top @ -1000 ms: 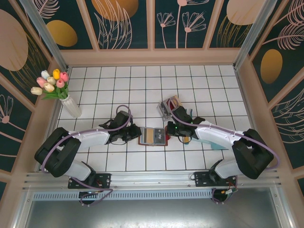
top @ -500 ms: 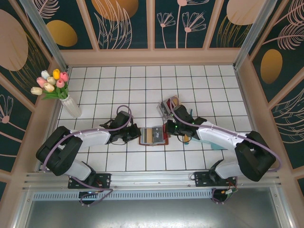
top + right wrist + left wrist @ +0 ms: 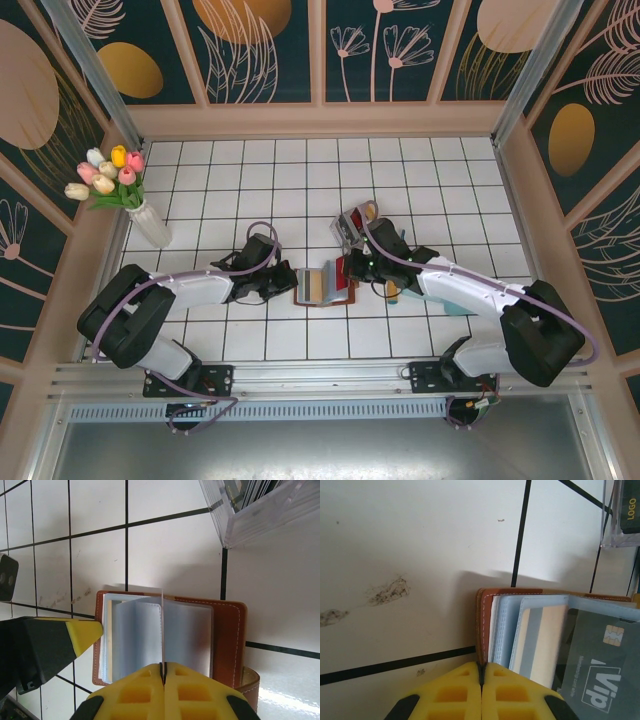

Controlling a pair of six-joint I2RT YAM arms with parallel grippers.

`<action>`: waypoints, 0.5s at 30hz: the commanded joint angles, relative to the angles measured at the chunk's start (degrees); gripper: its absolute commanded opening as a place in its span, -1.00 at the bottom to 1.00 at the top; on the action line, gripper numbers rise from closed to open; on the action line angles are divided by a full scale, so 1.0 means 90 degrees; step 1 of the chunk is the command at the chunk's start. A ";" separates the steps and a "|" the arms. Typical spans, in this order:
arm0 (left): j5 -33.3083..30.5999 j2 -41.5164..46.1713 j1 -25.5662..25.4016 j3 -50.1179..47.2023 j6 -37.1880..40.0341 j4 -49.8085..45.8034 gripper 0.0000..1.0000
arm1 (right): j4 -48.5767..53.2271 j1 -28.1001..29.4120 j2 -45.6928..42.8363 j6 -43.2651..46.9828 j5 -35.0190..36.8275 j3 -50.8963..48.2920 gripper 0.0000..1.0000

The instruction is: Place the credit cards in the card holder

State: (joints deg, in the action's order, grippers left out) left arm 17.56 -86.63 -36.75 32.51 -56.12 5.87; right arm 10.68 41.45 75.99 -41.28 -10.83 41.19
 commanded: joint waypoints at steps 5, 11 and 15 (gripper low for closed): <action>0.0080 -0.0099 -0.0083 0.0030 0.0010 0.0173 -0.85 | -0.0356 -0.0035 0.0161 -0.0037 -0.0577 0.0138 -0.97; 0.0099 -0.0107 -0.0112 0.0042 -0.0027 0.0234 -0.88 | -0.0042 -0.0026 0.0346 0.0086 -0.0177 0.0227 -0.97; 0.0121 -0.0132 -0.0111 0.0062 -0.0006 0.0245 -0.94 | 0.0176 -0.0026 0.0299 0.0158 -0.0127 0.0323 -0.97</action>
State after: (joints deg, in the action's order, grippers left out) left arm 17.72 -86.89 -37.41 32.51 -56.16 7.16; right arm 9.93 41.30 78.81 -40.84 -13.30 41.85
